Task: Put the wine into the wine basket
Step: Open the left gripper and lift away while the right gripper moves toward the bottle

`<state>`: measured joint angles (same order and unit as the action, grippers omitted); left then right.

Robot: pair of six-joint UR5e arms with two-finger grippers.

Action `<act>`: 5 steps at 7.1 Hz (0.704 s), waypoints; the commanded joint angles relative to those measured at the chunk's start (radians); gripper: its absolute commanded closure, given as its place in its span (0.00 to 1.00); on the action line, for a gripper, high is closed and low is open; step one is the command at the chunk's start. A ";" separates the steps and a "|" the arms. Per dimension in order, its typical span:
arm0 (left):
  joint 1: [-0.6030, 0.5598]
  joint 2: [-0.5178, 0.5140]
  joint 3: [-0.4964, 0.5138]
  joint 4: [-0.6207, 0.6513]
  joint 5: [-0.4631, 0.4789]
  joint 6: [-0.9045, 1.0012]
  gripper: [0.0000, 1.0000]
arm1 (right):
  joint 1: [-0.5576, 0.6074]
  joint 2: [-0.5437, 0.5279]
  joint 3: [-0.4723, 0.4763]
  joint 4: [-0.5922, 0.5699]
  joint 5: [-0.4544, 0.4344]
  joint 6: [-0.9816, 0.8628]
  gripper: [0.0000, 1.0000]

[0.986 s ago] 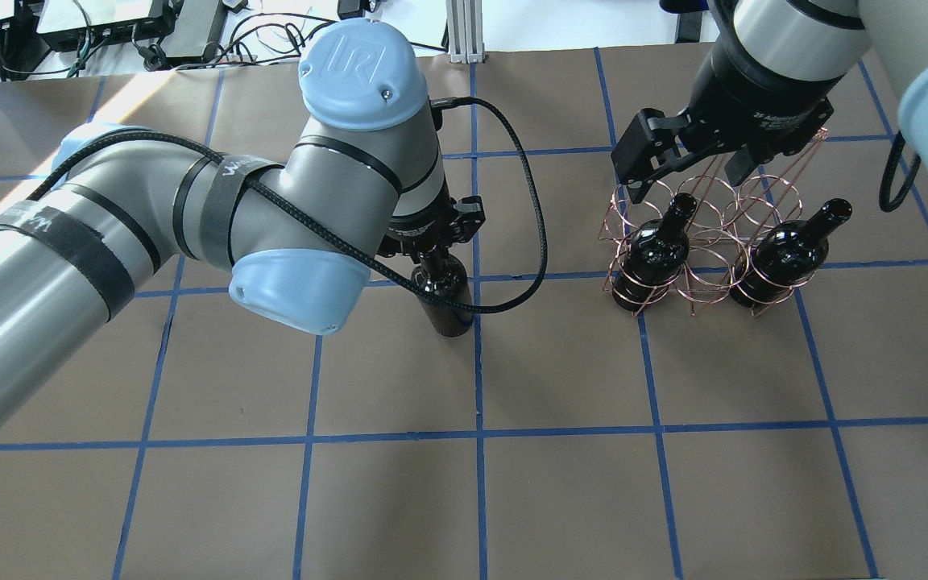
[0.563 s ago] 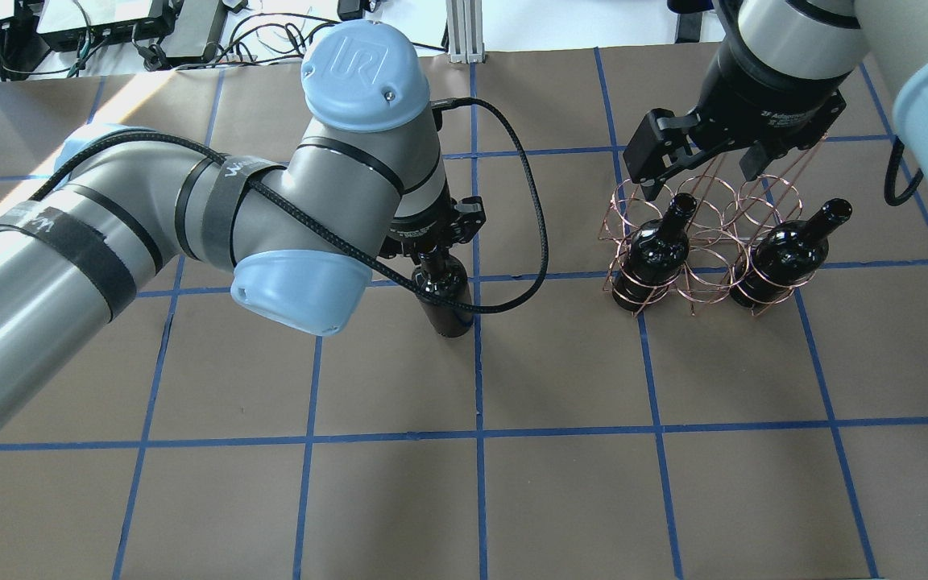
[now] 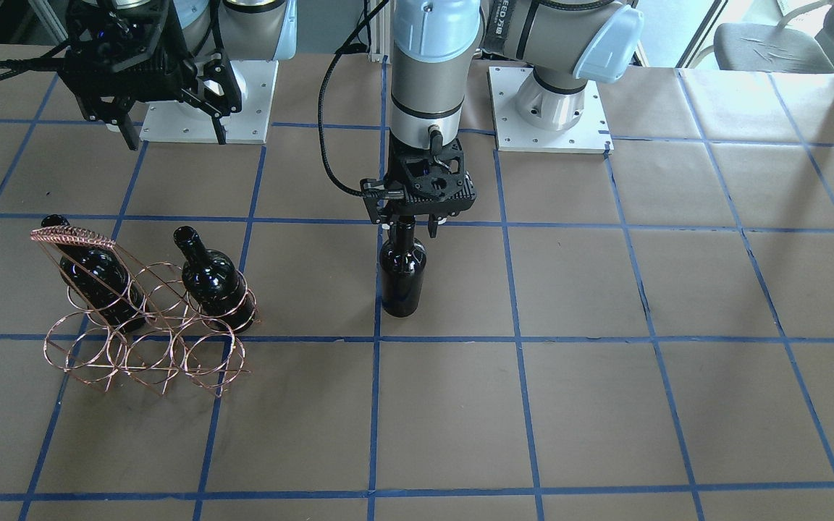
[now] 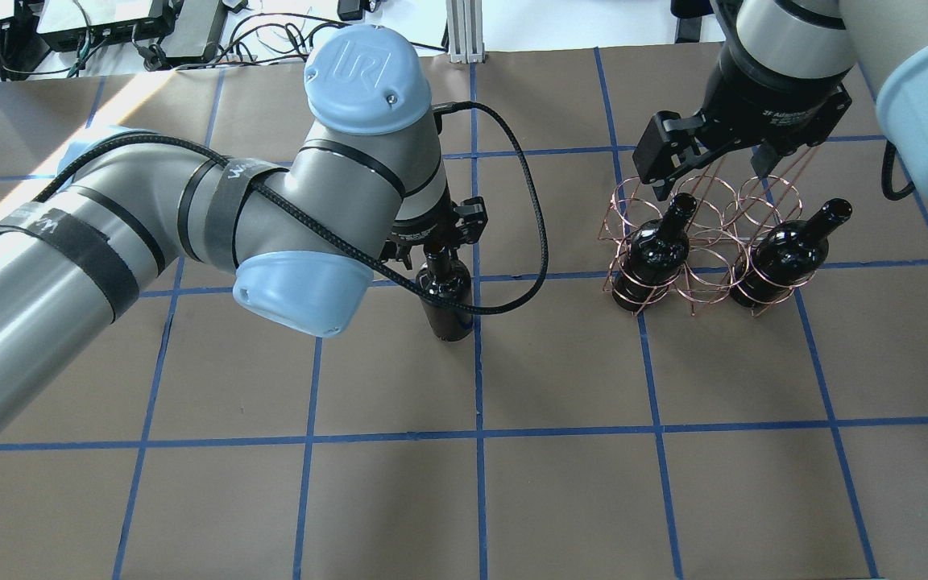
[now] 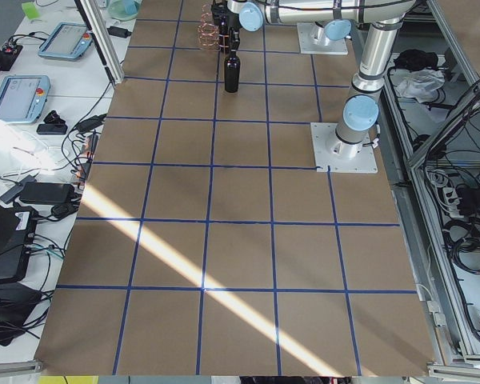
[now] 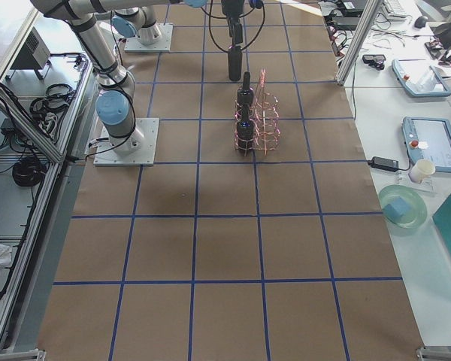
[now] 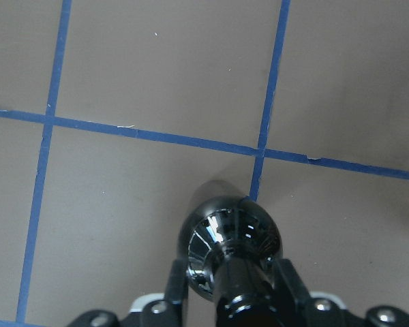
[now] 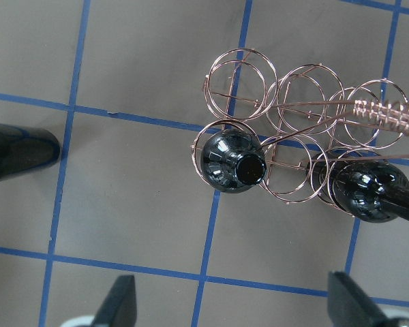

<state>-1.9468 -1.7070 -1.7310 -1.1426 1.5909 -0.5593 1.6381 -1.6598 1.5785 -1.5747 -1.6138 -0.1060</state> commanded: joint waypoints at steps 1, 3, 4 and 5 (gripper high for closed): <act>0.024 0.021 0.031 -0.017 -0.008 -0.005 0.00 | -0.001 0.002 0.000 -0.008 0.005 0.003 0.00; 0.176 0.017 0.178 -0.168 -0.083 0.118 0.00 | 0.012 0.005 -0.003 -0.004 0.006 0.163 0.00; 0.252 0.017 0.264 -0.319 -0.088 0.244 0.00 | 0.061 0.018 -0.006 -0.019 0.005 0.208 0.00; 0.276 0.053 0.280 -0.445 -0.066 0.334 0.00 | 0.124 0.050 -0.012 -0.053 0.005 0.318 0.00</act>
<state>-1.7227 -1.6807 -1.5016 -1.4347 1.5172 -0.3408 1.6996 -1.6376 1.5720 -1.5981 -1.6088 0.1036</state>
